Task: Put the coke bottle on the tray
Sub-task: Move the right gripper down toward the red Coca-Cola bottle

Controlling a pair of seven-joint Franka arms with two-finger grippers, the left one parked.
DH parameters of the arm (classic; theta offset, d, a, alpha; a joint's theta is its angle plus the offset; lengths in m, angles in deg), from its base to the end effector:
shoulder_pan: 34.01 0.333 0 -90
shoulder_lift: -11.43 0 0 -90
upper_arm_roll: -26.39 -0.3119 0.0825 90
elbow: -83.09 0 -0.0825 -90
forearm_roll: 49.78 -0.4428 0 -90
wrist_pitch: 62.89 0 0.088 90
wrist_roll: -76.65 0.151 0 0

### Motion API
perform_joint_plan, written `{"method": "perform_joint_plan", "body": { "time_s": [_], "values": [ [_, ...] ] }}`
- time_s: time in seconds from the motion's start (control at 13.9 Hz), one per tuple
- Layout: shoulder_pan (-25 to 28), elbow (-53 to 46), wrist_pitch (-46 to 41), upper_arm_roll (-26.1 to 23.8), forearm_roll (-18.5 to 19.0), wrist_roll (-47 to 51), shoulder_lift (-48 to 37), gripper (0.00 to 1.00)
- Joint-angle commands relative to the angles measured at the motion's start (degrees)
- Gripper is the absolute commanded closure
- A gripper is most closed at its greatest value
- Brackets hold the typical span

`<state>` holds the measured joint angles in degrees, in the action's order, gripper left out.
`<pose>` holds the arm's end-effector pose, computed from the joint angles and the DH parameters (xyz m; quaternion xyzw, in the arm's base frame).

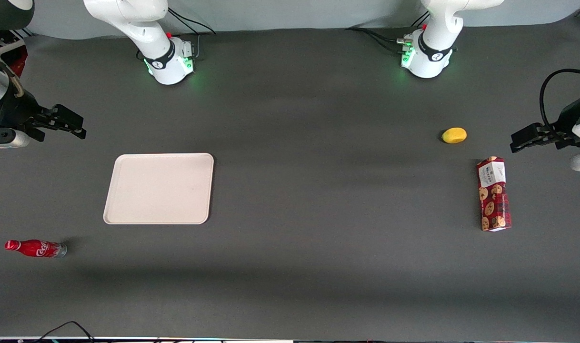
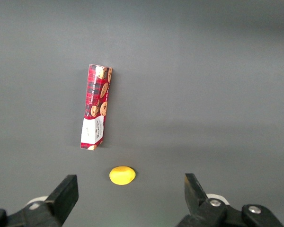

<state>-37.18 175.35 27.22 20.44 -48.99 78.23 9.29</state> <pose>0.6011 0.0280 0.5782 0.9999 0.0104 0.0001 0.0088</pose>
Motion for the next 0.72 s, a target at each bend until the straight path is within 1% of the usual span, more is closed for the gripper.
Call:
{"method": "perform_joint_plan", "body": {
  "time_s": [0.0, 0.07, 0.14, 0.29, 0.43, 0.5, 0.65],
  "values": [
    [-0.35, -0.51, 1.12, -0.20, -1.40, 1.41, 1.07, 0.00],
    [-0.43, -0.86, 1.30, -0.12, -1.40, 1.15, 1.95, 0.00],
    [-1.22, -0.51, 3.21, 0.14, -1.32, -0.59, 2.74, 0.00],
    [-4.03, -0.25, 8.66, 1.11, -0.62, -15.21, 6.24, 0.00],
    [-3.69, -0.94, 12.19, 8.81, -0.96, -25.25, 10.81, 0.00],
    [-3.51, -2.51, 12.46, 11.02, -1.31, -31.05, 12.49, 0.00],
    [-4.29, -9.79, 11.94, 12.36, -0.53, -35.84, 18.54, 0.00]
  ]
}}
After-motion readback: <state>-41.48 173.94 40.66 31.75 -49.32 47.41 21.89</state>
